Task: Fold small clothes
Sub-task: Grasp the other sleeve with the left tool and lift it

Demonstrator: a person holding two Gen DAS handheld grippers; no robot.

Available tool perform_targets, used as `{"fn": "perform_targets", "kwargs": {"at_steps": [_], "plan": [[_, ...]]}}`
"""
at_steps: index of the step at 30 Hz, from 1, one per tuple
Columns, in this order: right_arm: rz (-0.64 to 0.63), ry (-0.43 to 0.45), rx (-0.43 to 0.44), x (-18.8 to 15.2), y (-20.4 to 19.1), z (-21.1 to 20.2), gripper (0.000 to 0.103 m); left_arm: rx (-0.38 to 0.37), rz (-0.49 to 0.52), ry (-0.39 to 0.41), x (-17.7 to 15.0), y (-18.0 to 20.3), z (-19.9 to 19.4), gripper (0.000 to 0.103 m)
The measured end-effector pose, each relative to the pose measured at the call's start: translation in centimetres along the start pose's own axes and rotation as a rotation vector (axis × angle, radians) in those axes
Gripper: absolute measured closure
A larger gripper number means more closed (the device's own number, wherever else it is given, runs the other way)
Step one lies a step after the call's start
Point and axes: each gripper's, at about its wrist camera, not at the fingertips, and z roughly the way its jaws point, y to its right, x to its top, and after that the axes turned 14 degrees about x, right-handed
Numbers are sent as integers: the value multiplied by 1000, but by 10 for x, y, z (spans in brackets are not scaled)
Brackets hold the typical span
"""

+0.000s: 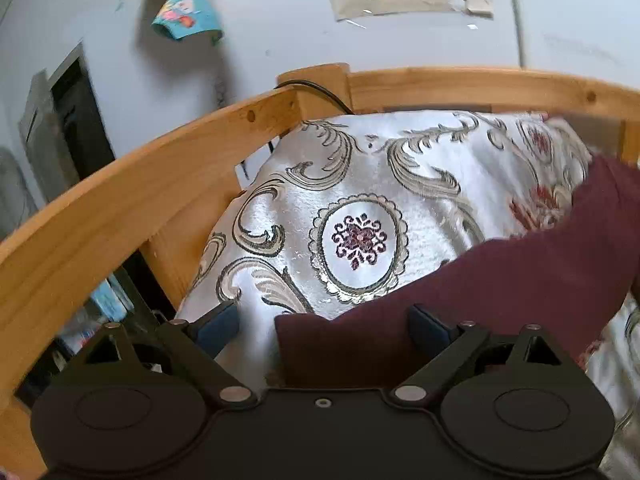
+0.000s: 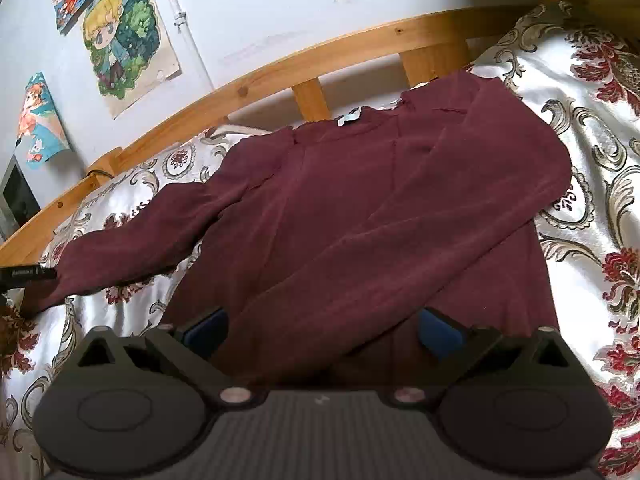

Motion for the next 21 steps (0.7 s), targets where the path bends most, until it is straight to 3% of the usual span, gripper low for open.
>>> {"fn": "perform_targets", "kwargs": {"at_steps": [3, 4, 6, 8, 10, 14, 21], "plan": [[18, -1, -9, -1, 4, 0, 0, -11, -43, -8, -1, -10, 1, 22], [23, -5, -14, -1, 5, 1, 0, -7, -62, -7, -2, -13, -1, 30], [18, -13, -17, -1, 6, 2, 0, 10, -74, -1, -3, -18, -5, 53], [0, -5, -32, 0, 6, 0, 0, 3, -76, 2, -4, -21, -10, 81], [-4, 11, -49, 2, 7, -2, 0, -38, -92, -5, -3, -24, -15, 97], [13, 32, -71, 6, 11, -7, 0, -88, -84, 3, 1, -22, -30, 98], [0, 42, -71, 9, 8, -10, 0, -161, -219, 31, 30, -33, -69, 99]]}}
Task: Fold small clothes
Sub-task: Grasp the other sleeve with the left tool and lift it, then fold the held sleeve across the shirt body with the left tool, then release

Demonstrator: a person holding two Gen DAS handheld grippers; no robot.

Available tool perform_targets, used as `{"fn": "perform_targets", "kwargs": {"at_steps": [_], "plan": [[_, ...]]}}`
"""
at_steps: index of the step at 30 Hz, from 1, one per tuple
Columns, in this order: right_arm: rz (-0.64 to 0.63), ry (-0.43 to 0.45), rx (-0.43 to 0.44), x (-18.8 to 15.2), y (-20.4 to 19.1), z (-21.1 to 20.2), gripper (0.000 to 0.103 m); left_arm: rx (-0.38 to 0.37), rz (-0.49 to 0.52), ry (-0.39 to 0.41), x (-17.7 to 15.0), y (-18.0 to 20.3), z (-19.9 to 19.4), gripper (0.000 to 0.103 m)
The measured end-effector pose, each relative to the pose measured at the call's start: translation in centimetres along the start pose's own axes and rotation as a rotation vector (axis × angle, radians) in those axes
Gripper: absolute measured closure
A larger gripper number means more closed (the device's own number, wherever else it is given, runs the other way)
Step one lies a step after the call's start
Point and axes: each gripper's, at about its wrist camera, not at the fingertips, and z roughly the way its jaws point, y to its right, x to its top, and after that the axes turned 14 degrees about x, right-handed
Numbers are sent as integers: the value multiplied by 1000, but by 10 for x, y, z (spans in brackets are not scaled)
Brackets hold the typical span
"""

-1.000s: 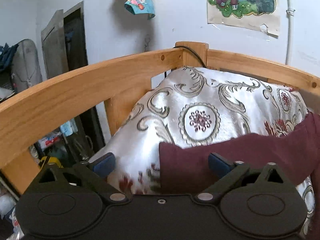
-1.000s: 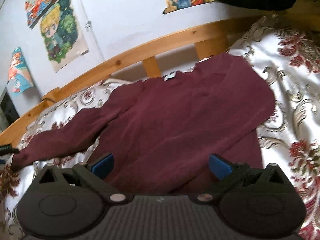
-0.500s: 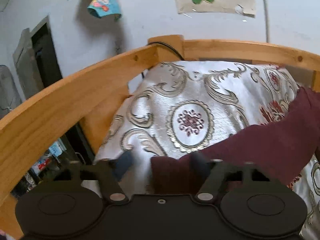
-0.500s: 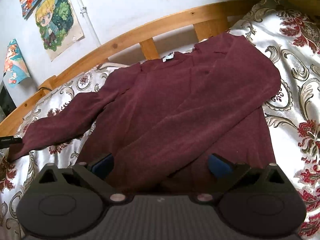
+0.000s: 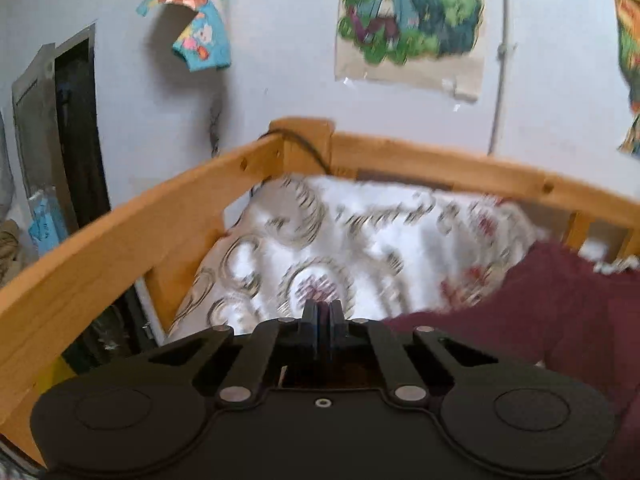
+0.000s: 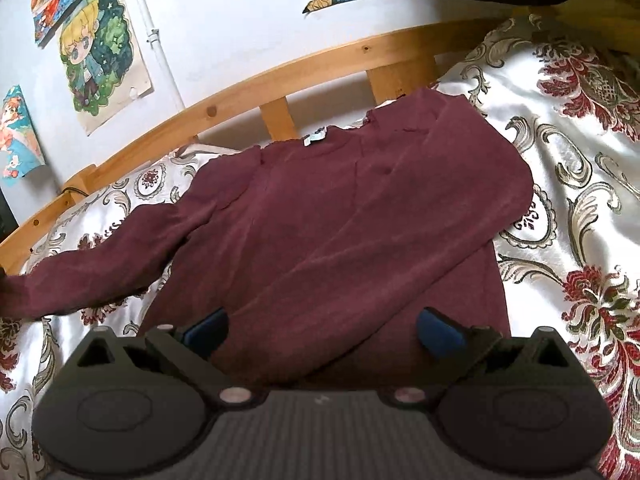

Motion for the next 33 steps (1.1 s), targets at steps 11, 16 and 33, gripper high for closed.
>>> {"fn": "perform_targets", "kwargs": {"at_steps": [11, 16, 33], "plan": [[8, 36, 3, 8, 1, -8, 0, -359, -31, 124, 32, 85, -83, 99], [15, 96, -10, 21, 8, -19, 0, -581, 24, 146, 36, 152, -109, 99], [186, 291, -266, 48, 83, -57, 0, -950, 226, -67, -62, 327, -104, 98]]}}
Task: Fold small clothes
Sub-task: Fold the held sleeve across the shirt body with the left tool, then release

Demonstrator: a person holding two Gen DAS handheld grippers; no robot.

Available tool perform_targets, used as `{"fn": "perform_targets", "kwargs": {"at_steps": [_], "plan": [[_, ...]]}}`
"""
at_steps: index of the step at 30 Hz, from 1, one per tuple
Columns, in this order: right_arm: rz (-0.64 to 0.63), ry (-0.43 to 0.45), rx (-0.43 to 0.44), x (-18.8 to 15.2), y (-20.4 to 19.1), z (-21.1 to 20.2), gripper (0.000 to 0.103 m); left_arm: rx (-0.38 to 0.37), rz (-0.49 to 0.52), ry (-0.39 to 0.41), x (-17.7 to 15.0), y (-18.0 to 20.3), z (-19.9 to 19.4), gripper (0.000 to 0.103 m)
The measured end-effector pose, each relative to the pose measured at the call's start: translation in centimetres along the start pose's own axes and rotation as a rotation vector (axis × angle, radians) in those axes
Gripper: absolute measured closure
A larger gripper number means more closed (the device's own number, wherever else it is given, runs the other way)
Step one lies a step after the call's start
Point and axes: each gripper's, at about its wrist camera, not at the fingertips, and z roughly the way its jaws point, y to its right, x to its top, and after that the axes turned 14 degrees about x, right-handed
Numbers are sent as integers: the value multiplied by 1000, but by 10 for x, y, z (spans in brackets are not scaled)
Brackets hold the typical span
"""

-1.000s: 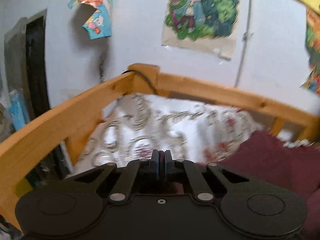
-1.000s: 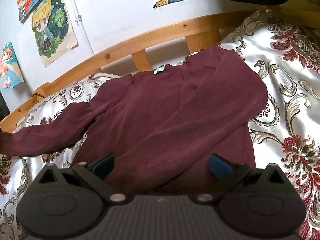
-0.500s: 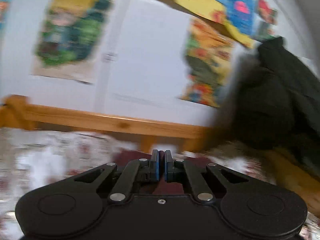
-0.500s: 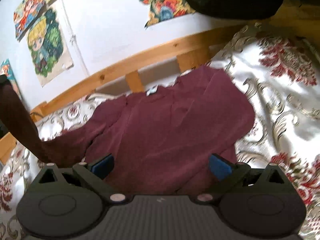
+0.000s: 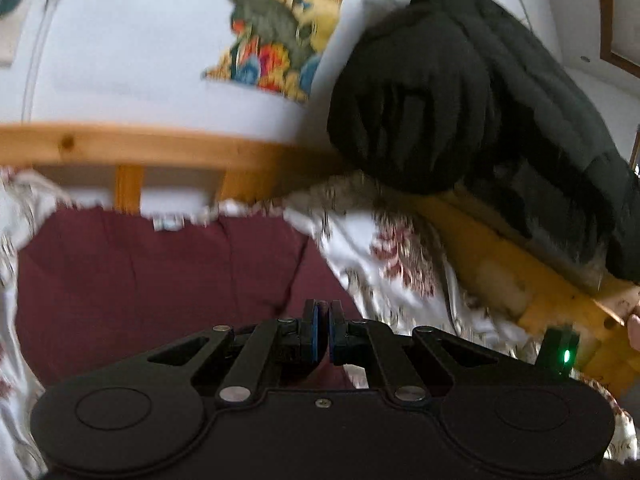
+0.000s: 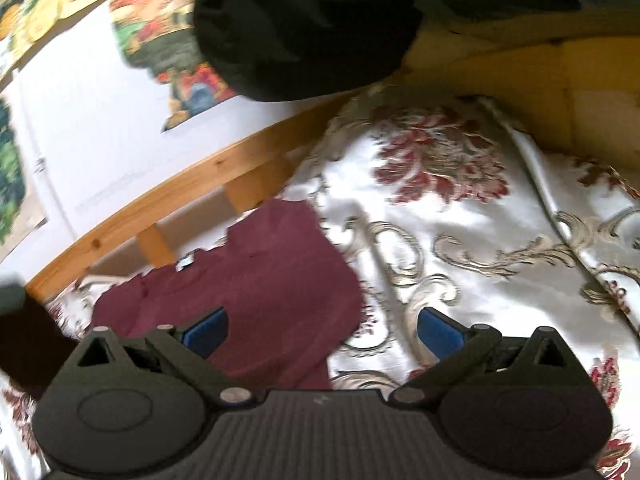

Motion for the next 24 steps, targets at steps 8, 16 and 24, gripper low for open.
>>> {"fn": "perform_targets", "kwargs": {"at_steps": [8, 16, 24], "plan": [[-9, -65, 23, -15, -3, 11, 0, -6, -137, -115, -31, -40, 0, 46], [-157, -202, 127, -39, -33, 28, 0, 328, -261, -128, -53, -116, -20, 30], [-421, -400, 104, -77, -61, 52, 0, 597, -285, -120, -52, -195, 0, 30]]}}
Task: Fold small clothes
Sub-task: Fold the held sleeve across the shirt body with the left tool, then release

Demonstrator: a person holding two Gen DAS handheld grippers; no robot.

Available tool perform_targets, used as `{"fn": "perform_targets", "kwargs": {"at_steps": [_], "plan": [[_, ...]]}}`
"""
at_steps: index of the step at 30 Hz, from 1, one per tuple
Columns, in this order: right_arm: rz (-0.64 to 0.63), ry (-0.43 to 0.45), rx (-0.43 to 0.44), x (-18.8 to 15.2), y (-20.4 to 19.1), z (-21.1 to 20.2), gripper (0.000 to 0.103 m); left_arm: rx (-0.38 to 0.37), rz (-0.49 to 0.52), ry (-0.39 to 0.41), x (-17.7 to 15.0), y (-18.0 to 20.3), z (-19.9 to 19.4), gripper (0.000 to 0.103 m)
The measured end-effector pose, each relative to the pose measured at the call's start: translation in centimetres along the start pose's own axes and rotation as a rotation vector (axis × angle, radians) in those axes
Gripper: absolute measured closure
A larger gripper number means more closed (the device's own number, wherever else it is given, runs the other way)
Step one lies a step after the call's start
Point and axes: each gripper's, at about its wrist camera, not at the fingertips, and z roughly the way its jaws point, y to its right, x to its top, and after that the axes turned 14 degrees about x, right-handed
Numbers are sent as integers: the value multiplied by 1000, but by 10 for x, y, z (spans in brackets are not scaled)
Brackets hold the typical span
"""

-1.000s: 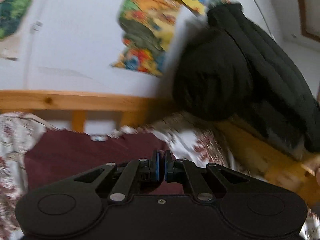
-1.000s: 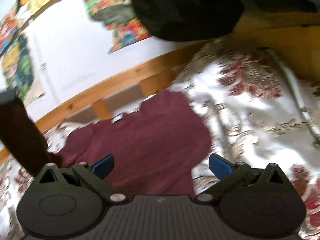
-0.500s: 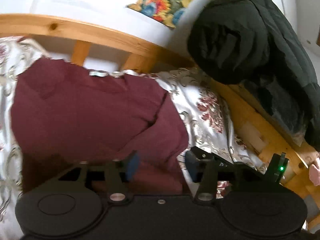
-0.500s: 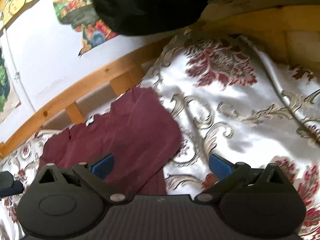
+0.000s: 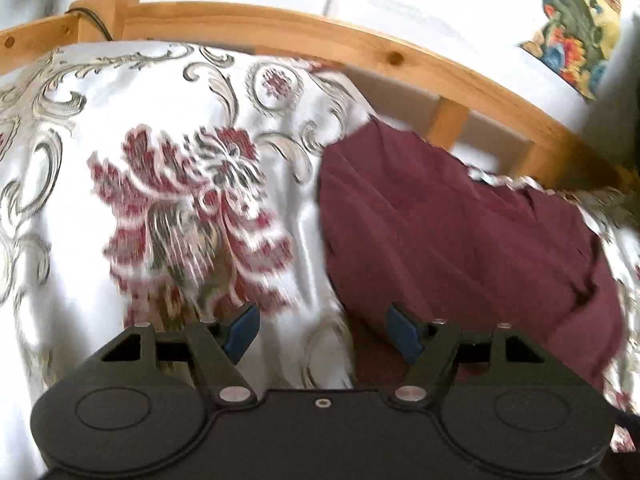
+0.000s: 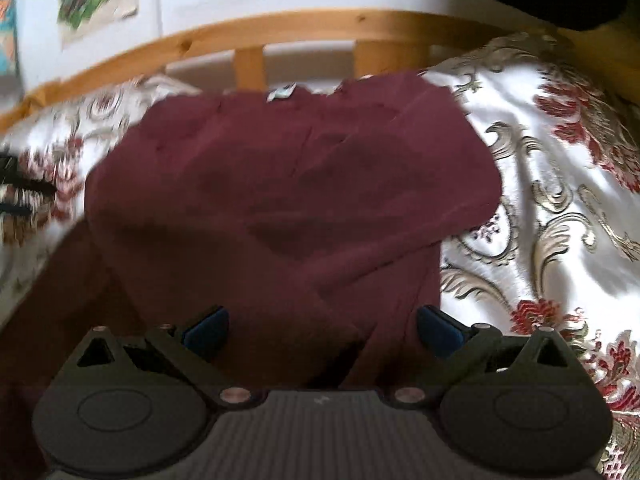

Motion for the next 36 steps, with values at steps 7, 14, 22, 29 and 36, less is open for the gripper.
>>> {"fn": "perform_targets", "kwargs": {"at_steps": [7, 14, 22, 29, 36], "plan": [[31, 1, 27, -2, 8, 3, 0, -114, -114, -71, 20, -7, 51, 50], [33, 5, 34, -2, 13, 3, 0, -101, -152, -57, 21, 2, 54, 100], [21, -1, 29, -2, 11, 3, 0, -20, -241, -103, 16, -14, 59, 98], [3, -6, 15, 3, 9, -2, 0, -24, -228, -112, 14, -16, 44, 46], [40, 28, -9, 15, 19, -22, 0, -121, -55, -72, -20, -8, -13, 18]]}}
